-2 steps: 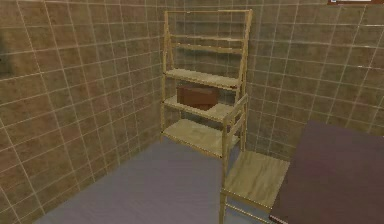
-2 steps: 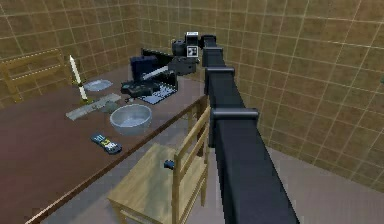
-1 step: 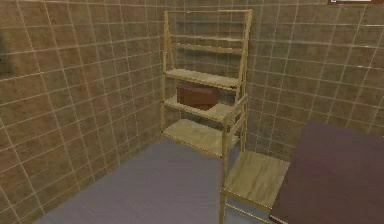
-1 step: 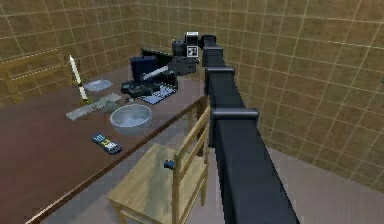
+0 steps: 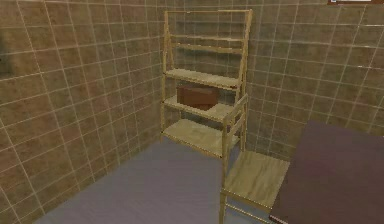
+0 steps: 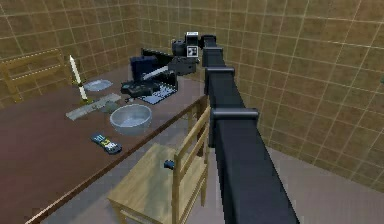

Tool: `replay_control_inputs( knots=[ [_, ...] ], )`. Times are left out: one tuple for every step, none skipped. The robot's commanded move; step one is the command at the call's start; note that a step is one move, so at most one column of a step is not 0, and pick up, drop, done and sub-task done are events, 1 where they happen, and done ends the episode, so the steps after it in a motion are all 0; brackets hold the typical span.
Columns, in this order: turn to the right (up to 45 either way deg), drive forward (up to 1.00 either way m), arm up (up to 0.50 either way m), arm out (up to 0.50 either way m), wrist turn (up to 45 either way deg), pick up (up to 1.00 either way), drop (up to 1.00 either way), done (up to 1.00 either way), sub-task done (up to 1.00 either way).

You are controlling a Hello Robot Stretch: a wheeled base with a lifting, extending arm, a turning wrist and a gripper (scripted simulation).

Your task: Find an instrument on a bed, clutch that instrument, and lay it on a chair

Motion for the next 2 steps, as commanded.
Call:
replay_control_inputs(
  knots=[
    [0.0, 0.0, 0.0, 0.0, 0.0, 0.0, 1.0, 0.0, 0.0],
    [0.0, 0.0, 0.0, -0.1, 0.0, 0.0, 0.0, 0.0, 0.0]
  ],
)
